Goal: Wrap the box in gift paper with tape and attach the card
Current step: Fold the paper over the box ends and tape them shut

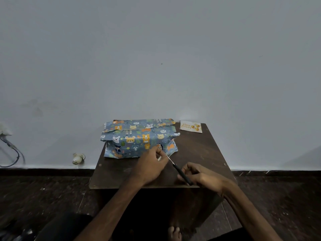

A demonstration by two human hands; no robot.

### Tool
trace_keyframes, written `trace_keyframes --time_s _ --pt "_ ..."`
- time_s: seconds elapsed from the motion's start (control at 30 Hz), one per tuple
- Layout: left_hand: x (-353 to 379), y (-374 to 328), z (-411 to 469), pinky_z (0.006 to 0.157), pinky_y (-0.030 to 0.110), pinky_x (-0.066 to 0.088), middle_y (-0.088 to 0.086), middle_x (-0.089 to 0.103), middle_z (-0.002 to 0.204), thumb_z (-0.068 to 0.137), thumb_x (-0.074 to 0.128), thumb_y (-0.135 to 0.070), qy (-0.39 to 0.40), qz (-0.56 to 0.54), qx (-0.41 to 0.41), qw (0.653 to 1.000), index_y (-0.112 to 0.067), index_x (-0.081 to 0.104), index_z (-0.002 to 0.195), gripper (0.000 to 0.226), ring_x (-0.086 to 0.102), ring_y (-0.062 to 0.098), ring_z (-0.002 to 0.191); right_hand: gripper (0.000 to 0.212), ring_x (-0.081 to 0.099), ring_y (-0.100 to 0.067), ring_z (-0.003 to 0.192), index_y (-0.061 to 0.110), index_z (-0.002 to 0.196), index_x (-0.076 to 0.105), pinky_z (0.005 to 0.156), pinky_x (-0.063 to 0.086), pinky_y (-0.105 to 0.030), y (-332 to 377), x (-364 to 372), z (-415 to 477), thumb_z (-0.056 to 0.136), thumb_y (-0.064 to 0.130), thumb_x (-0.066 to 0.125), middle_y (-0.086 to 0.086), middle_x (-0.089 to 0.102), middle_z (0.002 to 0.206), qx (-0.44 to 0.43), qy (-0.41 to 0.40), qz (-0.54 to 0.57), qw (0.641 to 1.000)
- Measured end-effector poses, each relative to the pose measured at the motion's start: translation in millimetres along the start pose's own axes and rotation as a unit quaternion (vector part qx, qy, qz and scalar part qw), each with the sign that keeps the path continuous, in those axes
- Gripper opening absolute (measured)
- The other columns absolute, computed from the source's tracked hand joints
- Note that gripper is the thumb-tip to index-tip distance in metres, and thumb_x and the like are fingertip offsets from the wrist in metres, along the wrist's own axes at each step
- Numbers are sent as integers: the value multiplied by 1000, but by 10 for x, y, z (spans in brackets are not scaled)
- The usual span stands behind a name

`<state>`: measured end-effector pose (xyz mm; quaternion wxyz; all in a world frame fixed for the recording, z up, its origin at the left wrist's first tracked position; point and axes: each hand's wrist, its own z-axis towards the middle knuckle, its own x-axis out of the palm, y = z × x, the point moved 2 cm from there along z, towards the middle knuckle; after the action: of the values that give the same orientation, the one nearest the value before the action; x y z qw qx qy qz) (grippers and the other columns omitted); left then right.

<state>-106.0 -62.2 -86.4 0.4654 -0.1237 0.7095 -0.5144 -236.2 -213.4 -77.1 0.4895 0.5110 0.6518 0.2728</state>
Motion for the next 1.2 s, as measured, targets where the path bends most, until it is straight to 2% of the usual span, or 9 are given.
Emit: trace_keyframes --time_s 0.1,0.4,0.57,0.67,0.73,0.8,0.87,1.1,1.2 --pt "-8 11 7 84 40 54 -2 70 100 93 61 -34 0 -1 -4 1000 -25 54 98 12 68 16 89 48 47 -2 56 15 92 58 54 35 -16 37 25 32 67 51 76 5 59 69 -14 -4 4 1000" --pt "-41 50 39 72 25 44 -1 68 110 93 63 -35 -3 -32 -25 999 -18 42 111 32 63 11 96 16 51 -1 46 1 91 57 50 38 -11 112 1 75 92 12 69 5 61 56 -46 33 34 998" --pt "-43 78 66 80 37 50 2 70 109 94 61 -37 9 -35 -28 999 -19 39 110 32 67 18 94 17 48 -2 38 1 78 56 46 36 -8 152 -64 36 92 -9 60 -4 59 48 -57 11 25 998" --pt "-61 88 77 84 41 50 6 71 108 91 63 -37 2 -55 -32 998 -22 39 103 31 67 23 94 16 57 -7 46 1 80 58 52 43 -13 106 -236 -25 90 5 70 -10 67 57 -54 -42 3 998" --pt "-57 91 80 84 42 50 8 71 106 88 65 -40 -7 -65 -32 997 -23 39 101 33 68 24 94 24 65 -11 60 9 78 62 60 49 -22 -35 -423 -30 83 25 80 -3 72 66 -17 -150 -125 981" --pt "-47 96 81 82 43 51 7 71 105 91 64 -37 -5 -54 -30 998 -22 39 103 31 68 23 93 25 66 -14 76 22 73 59 64 50 -27 -135 -544 -24 80 37 78 4 69 76 43 -246 -336 908" --pt "-29 91 86 81 43 52 6 71 104 94 61 -35 -4 -45 -27 999 -22 39 106 28 68 23 93 19 65 -20 88 25 79 59 71 51 -31 -156 -527 2 83 38 72 1 68 90 77 -267 -420 864" --pt "4 52 70 84 45 54 2 71 104 95 59 -34 3 -18 -18 1000 -21 38 108 27 69 20 89 21 67 -28 95 10 101 69 71 48 -32 -68 -461 84 91 27 68 -11 67 106 104 -274 -474 830" --pt "4 42 61 83 42 54 1 71 104 95 59 -33 4 -13 -20 1000 -21 39 109 27 69 20 90 26 66 -18 86 15 100 68 66 46 -28 -68 -480 185 90 39 69 -2 70 94 32 -348 -323 880"
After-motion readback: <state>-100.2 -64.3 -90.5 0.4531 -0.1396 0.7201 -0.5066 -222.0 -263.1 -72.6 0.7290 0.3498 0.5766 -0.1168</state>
